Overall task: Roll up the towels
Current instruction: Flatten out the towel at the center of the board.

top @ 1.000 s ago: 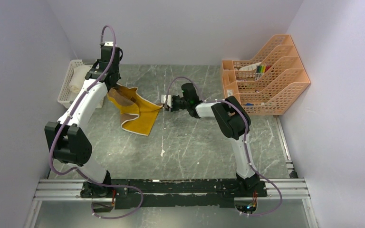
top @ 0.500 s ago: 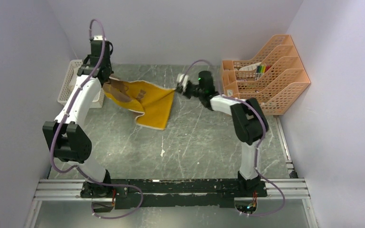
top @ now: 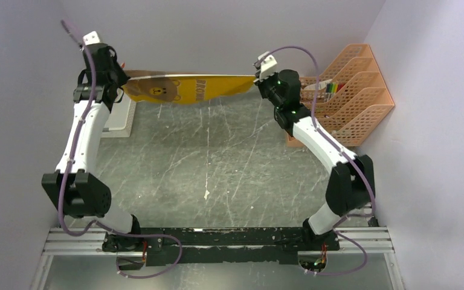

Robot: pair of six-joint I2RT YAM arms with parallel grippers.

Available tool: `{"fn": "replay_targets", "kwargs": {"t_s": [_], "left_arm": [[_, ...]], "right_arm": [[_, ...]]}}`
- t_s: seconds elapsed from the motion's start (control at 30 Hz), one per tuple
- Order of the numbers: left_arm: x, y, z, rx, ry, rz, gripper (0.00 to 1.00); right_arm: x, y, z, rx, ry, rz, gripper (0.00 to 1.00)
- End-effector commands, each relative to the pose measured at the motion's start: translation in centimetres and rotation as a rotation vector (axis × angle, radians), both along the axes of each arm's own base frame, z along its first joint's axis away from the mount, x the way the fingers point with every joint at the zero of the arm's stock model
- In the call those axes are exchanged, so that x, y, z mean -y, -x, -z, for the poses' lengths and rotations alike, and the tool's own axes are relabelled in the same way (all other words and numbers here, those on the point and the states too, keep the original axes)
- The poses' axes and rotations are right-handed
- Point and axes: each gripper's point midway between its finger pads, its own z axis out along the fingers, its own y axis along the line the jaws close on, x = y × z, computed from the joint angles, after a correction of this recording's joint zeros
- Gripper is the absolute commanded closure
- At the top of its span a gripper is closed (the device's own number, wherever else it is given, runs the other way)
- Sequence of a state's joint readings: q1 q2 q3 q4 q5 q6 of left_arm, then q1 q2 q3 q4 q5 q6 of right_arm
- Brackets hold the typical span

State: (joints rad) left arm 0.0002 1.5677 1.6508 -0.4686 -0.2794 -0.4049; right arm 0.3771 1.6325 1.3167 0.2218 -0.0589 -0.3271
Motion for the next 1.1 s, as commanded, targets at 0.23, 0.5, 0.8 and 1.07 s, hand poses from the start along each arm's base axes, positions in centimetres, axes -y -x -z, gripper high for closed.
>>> {"fn": "replay_targets", "kwargs": {"t_s": [0.23,0.5,0.8,1.07], "left_arm": [[-0.2,7.9,-0.4,0.181,0.476,-0.042,0.93],[3.4,15.7,5.6,0.065,0.656,-0.028,0.93],[0.8,16.2,14.7,-0.217,0.631,-0.283,0.93],[-0.2,7.9,22.3,-0.283,0.625,-0.406,0.93]], "right_arm": [[8.7,8.6,-3.7,0.075,-0.324,0.316,1.0],[5.6,15.3,-0.8,-0.05,-0.38,0.148,1.0],[4.4,13.1,6.9,-0.198,-0.384,0.227,1.0],[3.9,3.0,14.2,-0.416,-0.348,0.377,1.0]]}}
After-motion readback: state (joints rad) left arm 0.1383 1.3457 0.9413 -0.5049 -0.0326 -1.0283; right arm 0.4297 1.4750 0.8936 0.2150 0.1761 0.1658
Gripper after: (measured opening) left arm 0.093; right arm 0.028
